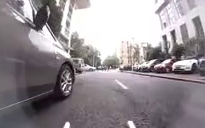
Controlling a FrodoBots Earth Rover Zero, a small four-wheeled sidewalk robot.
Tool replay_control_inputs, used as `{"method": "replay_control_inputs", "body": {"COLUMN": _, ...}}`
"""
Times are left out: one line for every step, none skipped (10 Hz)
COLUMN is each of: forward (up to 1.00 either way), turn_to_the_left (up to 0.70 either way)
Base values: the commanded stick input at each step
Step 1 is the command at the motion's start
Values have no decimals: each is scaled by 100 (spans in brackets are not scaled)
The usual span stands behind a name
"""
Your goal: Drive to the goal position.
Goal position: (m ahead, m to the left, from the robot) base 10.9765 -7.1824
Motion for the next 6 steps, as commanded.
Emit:
{"method": "replay_control_inputs", "body": {"forward": 45, "turn_to_the_left": 0}}
{"method": "replay_control_inputs", "body": {"forward": 45, "turn_to_the_left": 0}}
{"method": "replay_control_inputs", "body": {"forward": 45, "turn_to_the_left": 0}}
{"method": "replay_control_inputs", "body": {"forward": 45, "turn_to_the_left": 0}}
{"method": "replay_control_inputs", "body": {"forward": 45, "turn_to_the_left": 0}}
{"method": "replay_control_inputs", "body": {"forward": 45, "turn_to_the_left": 0}}
